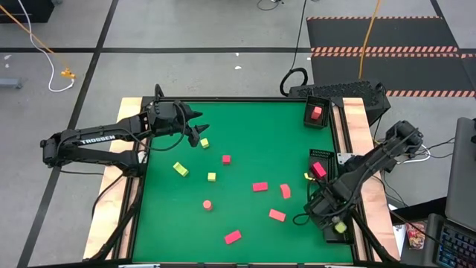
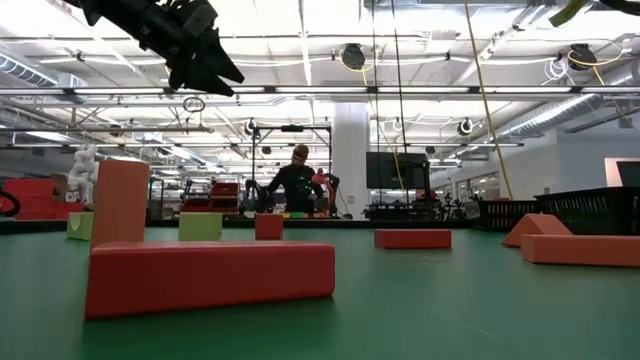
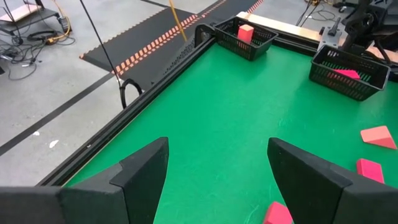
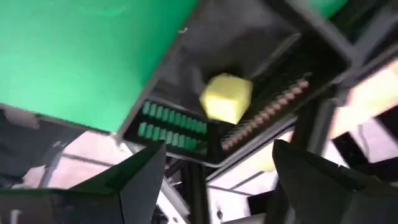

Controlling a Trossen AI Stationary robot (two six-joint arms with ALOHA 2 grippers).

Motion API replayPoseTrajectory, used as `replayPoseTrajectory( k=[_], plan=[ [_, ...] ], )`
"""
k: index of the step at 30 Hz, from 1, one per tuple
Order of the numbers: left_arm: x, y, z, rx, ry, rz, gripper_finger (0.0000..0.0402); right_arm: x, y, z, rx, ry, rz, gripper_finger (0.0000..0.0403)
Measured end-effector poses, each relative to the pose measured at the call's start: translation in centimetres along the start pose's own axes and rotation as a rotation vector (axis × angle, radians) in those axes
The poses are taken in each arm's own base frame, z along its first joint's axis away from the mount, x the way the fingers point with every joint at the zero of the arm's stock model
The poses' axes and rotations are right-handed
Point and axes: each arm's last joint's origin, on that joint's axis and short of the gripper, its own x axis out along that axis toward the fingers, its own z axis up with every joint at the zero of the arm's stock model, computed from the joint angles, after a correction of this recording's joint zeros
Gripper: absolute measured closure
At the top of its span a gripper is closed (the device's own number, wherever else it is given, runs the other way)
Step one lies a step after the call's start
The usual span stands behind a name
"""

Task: Sort & place blocks by color
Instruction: Put the bottom right yellow block into the bottom right black bin, then put the top right orange block into the top right black bin

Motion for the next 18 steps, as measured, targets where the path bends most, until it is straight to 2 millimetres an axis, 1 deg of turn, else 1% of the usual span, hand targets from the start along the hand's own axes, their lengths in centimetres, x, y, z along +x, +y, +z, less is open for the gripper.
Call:
replayPoseTrajectory(
  k=[2,5,7,9,12,14,16,18],
  plan=[
    [0.0,0.0,0.0,-0.001,-0.005,0.0,0.0128,-0.3,-0.6,0.3,0.008,-0.051,-0.022,0.0115],
    [0.0,0.0,0.1,-0.004,-0.01,-0.001,0.0128,-1.0,-1.1,1.0,0.004,-0.207,0.006,0.0122],
    [0.0,0.0,0.1,-0.006,-0.01,-0.001,0.0128,-1.7,-1.2,1.6,0.014,-0.327,0.047,0.0126],
    [0.0,0.0,0.1,-0.006,-0.014,-0.001,0.0128,-2.4,-1.1,2.5,-0.014,-0.459,0.084,0.0128],
    [0.0,0.0,0.2,-0.008,-0.023,-0.002,0.0128,-3.4,-0.4,4.1,-0.142,-0.623,0.11,0.0129],
    [0.0,0.0,0.3,-0.01,-0.031,-0.003,0.0128,-3.9,0.2,5.6,-0.204,-0.698,0.109,0.0129],
    [0.0,0.0,0.3,-0.013,-0.031,-0.003,0.0128,-4.2,0.7,7.1,-0.236,-0.737,0.084,0.0129],
    [0.0,0.0,0.3,-0.012,-0.027,-0.002,0.0128,-4.2,0.9,8.7,-0.234,-0.724,0.031,0.0129]
  ],
)
